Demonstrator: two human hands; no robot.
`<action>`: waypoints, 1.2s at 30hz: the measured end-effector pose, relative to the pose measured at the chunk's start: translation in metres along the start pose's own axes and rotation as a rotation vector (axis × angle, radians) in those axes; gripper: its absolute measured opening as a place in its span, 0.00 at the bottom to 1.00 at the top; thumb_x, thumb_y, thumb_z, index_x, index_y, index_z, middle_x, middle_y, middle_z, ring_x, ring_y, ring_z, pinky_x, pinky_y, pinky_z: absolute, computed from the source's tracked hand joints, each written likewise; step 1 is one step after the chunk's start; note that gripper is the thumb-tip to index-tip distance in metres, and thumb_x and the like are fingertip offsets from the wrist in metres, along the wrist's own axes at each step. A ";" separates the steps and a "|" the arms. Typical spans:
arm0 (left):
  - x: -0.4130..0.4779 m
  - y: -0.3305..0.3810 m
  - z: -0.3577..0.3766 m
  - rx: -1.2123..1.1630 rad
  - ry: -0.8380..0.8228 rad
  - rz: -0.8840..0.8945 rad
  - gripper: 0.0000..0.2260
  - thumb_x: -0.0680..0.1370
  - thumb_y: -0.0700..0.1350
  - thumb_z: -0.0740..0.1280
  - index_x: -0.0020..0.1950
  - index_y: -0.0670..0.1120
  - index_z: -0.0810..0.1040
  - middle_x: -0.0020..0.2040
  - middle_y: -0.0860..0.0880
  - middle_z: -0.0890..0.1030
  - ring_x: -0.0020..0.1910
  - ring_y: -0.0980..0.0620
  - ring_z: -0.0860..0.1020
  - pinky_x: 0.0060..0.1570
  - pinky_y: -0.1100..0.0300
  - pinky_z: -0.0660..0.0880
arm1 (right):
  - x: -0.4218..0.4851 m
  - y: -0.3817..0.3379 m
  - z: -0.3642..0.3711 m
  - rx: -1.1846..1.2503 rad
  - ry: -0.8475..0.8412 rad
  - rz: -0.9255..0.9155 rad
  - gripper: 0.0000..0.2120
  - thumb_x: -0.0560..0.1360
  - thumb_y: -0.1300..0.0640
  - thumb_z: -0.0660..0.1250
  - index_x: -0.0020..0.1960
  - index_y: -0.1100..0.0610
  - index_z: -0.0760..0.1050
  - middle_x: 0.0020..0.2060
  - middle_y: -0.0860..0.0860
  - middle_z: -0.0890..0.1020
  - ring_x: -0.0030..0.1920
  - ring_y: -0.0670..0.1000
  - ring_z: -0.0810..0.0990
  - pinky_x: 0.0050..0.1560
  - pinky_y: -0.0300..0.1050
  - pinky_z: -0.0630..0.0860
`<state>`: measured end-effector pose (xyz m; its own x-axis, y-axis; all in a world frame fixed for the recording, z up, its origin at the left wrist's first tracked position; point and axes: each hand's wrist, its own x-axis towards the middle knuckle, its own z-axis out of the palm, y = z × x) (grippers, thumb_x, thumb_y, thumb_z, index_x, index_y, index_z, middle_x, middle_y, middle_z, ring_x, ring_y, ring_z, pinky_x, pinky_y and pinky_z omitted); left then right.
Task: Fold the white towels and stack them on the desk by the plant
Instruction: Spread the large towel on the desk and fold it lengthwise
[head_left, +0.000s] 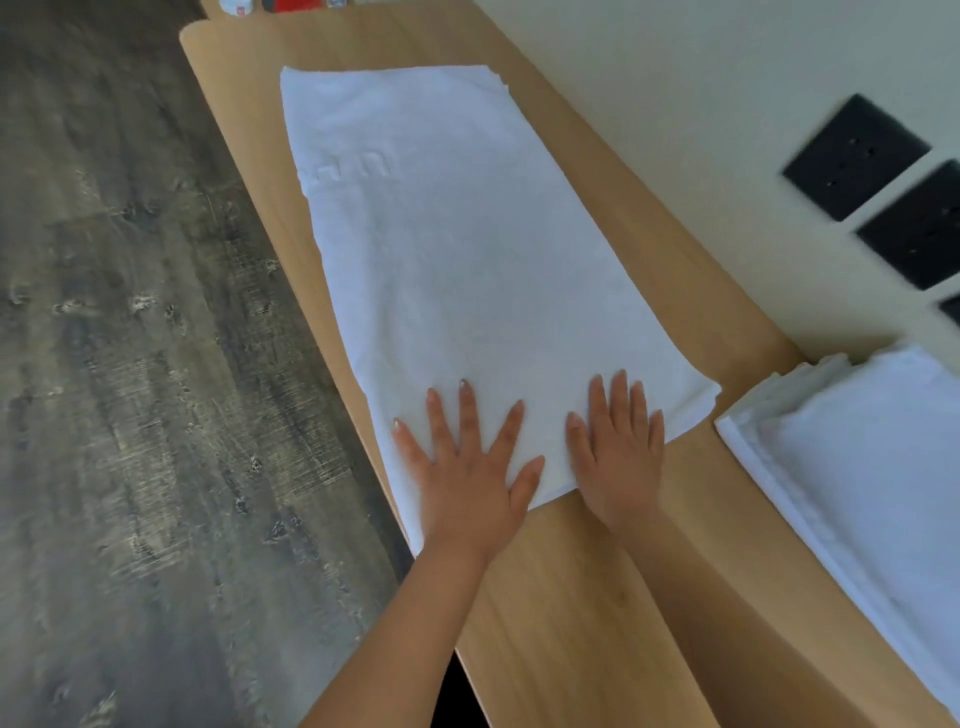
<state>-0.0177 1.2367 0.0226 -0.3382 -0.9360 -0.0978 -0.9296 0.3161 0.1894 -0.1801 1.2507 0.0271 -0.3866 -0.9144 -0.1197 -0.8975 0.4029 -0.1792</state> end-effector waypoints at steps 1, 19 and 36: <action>-0.007 0.003 0.001 -0.015 0.009 0.023 0.28 0.77 0.68 0.39 0.76 0.64 0.46 0.78 0.43 0.41 0.75 0.34 0.37 0.66 0.27 0.37 | -0.013 0.002 -0.001 0.028 -0.035 -0.008 0.32 0.79 0.38 0.37 0.78 0.51 0.41 0.78 0.51 0.41 0.76 0.50 0.36 0.74 0.52 0.35; -0.040 0.078 -0.038 -2.095 -0.363 -1.158 0.28 0.77 0.57 0.66 0.68 0.39 0.69 0.60 0.41 0.76 0.61 0.45 0.75 0.56 0.53 0.74 | -0.030 0.009 -0.059 1.536 -0.336 0.806 0.27 0.76 0.60 0.67 0.71 0.55 0.62 0.60 0.53 0.68 0.61 0.54 0.70 0.63 0.50 0.70; -0.055 0.060 -0.045 -2.296 -0.027 -1.238 0.18 0.77 0.39 0.66 0.66 0.39 0.70 0.51 0.41 0.76 0.57 0.43 0.76 0.61 0.50 0.72 | -0.042 0.013 -0.049 1.873 -0.155 0.870 0.22 0.73 0.66 0.70 0.65 0.59 0.72 0.60 0.55 0.79 0.53 0.54 0.80 0.45 0.49 0.79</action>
<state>-0.0482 1.2997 0.0832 -0.1025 -0.4929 -0.8640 0.7770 -0.5820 0.2398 -0.1864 1.2922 0.0777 -0.3901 -0.5360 -0.7487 0.7629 0.2672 -0.5888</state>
